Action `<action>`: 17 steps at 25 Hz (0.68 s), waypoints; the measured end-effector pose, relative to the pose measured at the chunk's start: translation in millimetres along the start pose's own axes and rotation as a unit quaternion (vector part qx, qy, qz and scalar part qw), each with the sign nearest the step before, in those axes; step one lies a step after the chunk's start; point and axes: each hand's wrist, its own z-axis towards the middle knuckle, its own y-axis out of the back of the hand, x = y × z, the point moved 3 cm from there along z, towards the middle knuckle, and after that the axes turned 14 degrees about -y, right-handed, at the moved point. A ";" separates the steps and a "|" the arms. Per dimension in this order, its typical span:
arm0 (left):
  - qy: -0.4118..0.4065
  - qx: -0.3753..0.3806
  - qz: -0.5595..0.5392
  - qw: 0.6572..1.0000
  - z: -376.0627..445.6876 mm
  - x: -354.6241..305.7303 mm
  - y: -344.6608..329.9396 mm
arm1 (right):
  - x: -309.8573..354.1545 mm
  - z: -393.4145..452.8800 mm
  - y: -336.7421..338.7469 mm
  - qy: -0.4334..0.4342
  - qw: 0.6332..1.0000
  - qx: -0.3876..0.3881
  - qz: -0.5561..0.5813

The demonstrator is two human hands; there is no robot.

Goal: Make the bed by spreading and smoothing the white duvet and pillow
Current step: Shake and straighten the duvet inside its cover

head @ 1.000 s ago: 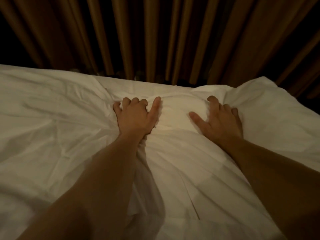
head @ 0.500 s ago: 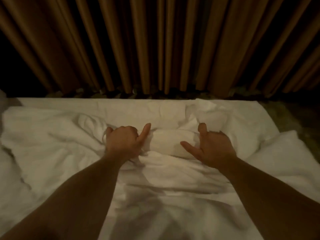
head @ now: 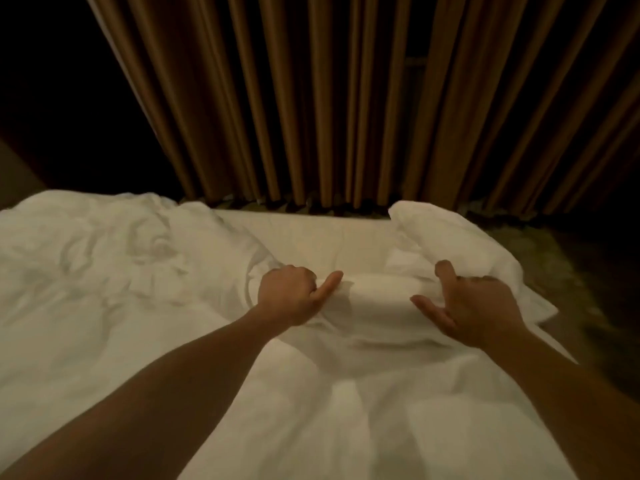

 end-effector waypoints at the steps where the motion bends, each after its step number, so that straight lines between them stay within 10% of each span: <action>1: 0.002 0.022 0.011 1.000 -42.2 -20.7 -5.7 | -2.2 -49.0 -3.7 -0.015 1.000 -0.001 0.016; 8: 0.052 0.295 -0.165 0.940 -322.2 -120.8 -120.5 | 6.4 -375.1 -62.6 -0.052 0.973 0.220 0.045; 12: 0.085 0.178 -0.244 0.950 -394.6 -138.6 -73.1 | 21.7 -456.7 -33.3 -0.013 0.970 0.244 -0.009; 17: 0.045 0.022 -0.195 0.979 -372.0 -168.7 7.6 | -0.8 -413.2 37.2 -0.046 0.994 0.094 0.025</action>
